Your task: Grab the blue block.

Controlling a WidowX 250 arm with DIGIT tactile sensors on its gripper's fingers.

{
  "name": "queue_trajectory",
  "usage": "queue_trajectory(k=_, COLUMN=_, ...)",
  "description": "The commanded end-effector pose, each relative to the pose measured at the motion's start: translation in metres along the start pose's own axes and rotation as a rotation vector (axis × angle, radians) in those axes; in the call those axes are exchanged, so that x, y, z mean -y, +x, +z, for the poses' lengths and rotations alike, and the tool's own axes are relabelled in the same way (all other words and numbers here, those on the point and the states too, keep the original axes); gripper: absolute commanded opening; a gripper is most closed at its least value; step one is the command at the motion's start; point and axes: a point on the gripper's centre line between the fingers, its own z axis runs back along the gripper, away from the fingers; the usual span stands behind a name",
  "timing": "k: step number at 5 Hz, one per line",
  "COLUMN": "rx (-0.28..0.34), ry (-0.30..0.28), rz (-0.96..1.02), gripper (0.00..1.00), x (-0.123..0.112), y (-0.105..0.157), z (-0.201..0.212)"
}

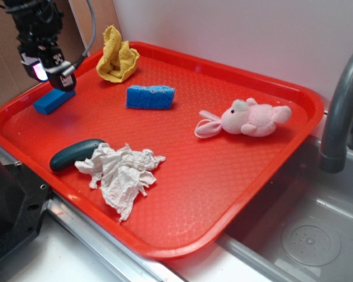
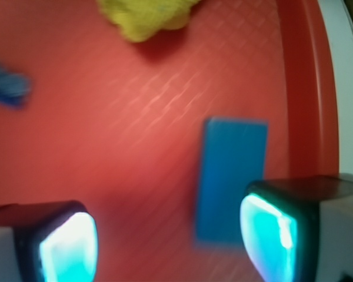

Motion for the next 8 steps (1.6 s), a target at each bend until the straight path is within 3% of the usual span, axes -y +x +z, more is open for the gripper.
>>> queue_trajectory(k=1, rx=0.017, ry=0.119, rz=-0.045, gripper=1.0, x=0.002, y=0.017, z=-0.011)
queue_trajectory(k=2, rx=-0.029, ry=0.071, rz=-0.02, gripper=1.0, x=0.012, y=0.012, z=-0.023)
queue_trajectory(k=3, rx=-0.02, ry=0.078, rz=-0.066, gripper=1.0, x=0.04, y=-0.005, z=-0.024)
queue_trajectory(k=5, rx=-0.009, ry=0.072, rz=-0.133, gripper=1.0, x=0.062, y=-0.009, z=-0.019)
queue_trajectory(k=6, rx=-0.033, ry=0.078, rz=-0.088, gripper=0.0, x=0.06, y=-0.008, z=-0.02)
queue_trajectory(k=8, rx=-0.067, ry=0.082, rz=-0.084, gripper=0.0, x=0.05, y=-0.005, z=-0.026)
